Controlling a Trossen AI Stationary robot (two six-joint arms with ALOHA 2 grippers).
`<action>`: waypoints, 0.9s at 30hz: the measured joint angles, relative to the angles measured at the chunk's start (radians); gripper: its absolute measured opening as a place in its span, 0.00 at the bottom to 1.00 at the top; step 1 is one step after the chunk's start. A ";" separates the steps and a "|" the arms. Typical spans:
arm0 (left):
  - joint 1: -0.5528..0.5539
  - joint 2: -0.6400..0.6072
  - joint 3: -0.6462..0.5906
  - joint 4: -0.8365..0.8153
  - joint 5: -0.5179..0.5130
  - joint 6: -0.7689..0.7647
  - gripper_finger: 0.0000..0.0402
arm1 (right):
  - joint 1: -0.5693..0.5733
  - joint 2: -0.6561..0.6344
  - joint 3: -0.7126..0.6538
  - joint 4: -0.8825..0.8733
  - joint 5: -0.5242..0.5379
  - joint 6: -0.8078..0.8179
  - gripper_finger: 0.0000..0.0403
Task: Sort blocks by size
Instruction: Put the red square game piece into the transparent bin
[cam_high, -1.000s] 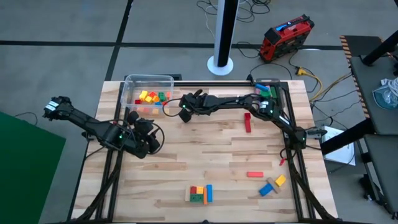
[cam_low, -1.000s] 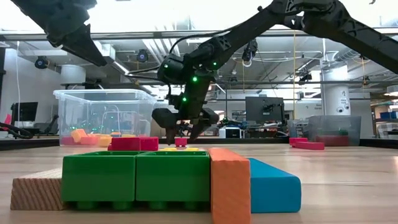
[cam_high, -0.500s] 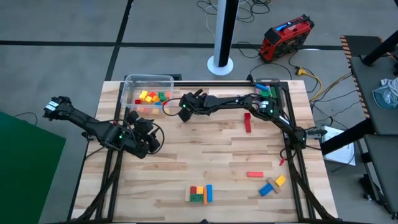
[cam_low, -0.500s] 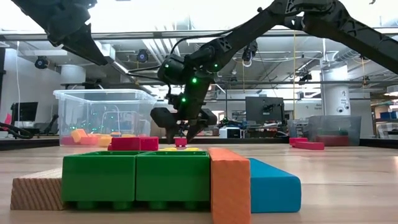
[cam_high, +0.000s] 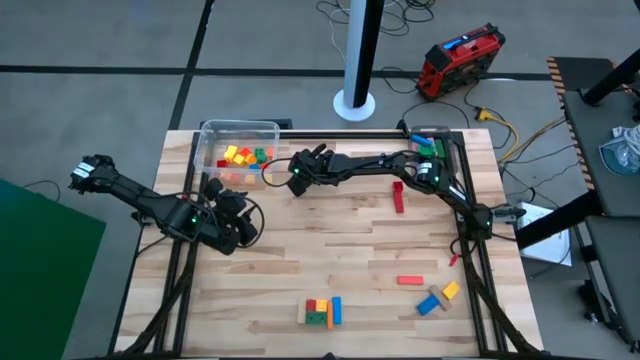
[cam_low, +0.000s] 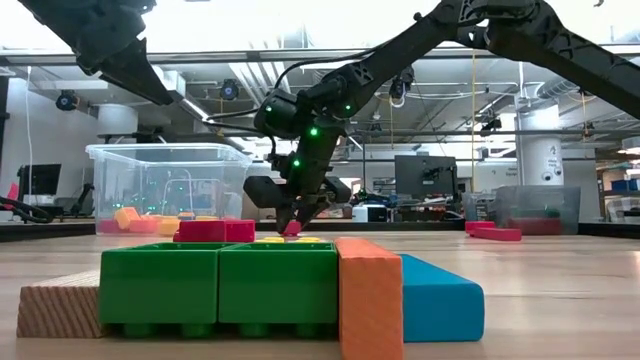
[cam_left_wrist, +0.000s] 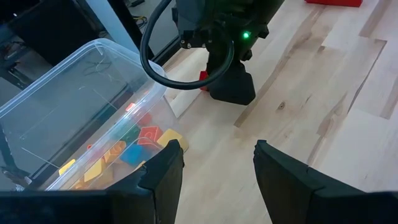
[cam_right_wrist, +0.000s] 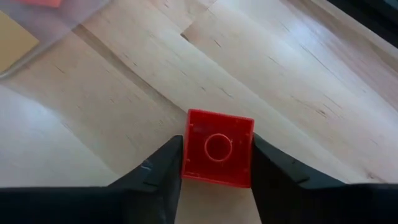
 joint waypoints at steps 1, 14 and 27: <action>0.000 0.000 0.000 0.000 0.000 0.000 0.43 | 0.000 0.000 0.000 0.000 0.000 0.000 0.34; 0.000 0.000 0.000 0.000 0.000 -0.015 0.43 | 0.004 -0.011 -0.002 -0.031 0.027 -0.058 0.35; -0.002 -0.002 0.141 -0.153 -0.098 0.061 0.43 | 0.031 -0.140 -0.002 0.103 0.061 -0.192 0.36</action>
